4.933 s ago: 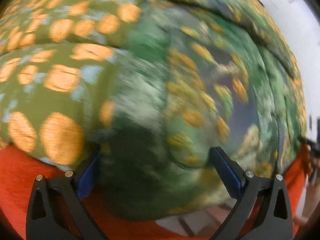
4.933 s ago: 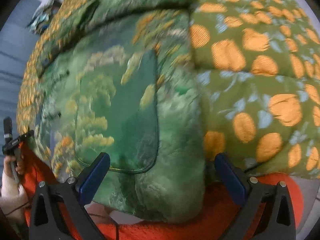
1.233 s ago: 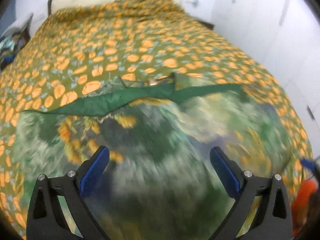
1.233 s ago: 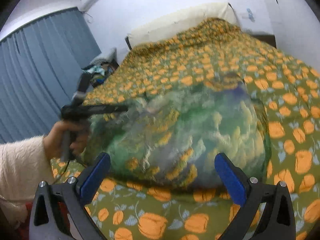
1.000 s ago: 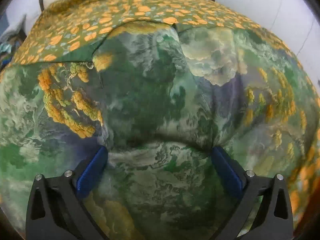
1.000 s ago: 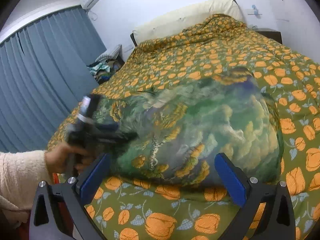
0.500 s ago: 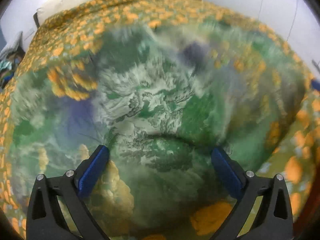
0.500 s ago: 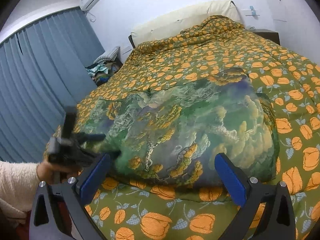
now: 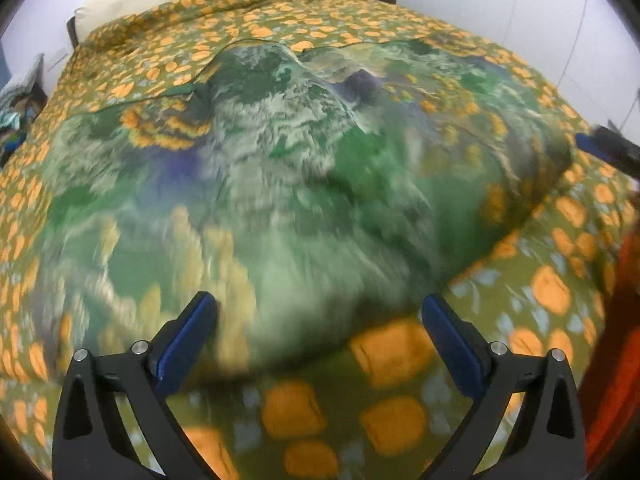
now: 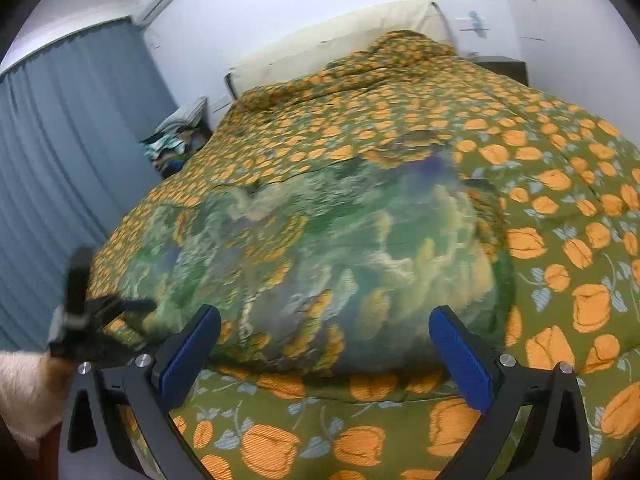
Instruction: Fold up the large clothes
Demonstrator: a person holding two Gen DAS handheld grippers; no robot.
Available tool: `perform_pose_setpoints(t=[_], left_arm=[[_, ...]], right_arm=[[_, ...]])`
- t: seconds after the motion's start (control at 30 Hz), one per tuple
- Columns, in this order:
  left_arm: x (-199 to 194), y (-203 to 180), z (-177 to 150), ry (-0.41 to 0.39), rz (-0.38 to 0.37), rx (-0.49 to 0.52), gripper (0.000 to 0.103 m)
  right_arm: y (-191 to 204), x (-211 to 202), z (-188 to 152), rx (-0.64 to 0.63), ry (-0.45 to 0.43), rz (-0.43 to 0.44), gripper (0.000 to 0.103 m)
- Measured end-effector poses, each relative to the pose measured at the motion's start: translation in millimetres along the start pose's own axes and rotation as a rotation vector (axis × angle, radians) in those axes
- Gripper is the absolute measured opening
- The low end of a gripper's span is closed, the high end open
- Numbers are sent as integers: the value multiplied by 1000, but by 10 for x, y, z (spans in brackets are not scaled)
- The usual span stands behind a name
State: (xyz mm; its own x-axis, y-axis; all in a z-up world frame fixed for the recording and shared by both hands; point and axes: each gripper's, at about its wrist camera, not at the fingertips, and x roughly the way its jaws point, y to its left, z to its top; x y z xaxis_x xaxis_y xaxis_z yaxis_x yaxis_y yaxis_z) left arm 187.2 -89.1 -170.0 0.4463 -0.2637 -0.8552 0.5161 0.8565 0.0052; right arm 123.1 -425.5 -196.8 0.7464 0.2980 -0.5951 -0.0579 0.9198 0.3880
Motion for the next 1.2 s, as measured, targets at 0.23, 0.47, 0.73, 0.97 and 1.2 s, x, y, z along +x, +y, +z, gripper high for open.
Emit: perform_pose_setpoints(t=[0.23, 0.47, 0.73, 0.97, 1.2], left_arm=[[-273, 19, -79, -64, -69, -103, 102], [-409, -162, 89, -147, -88, -48, 102], [-351, -319, 238, -154, -98, -20, 102], [-317, -421, 241, -146, -85, 7, 102], [-317, -388, 209, -139, -90, -10, 102]], right_arm=[[-316, -31, 25, 149, -26, -36, 103], [-570, -89, 13, 260, -45, -68, 103], [-751, 53, -43, 359, 10, -34, 103], [-872, 71, -77, 427, 13, -22, 103], [-887, 72, -83, 432, 15, -22, 103]])
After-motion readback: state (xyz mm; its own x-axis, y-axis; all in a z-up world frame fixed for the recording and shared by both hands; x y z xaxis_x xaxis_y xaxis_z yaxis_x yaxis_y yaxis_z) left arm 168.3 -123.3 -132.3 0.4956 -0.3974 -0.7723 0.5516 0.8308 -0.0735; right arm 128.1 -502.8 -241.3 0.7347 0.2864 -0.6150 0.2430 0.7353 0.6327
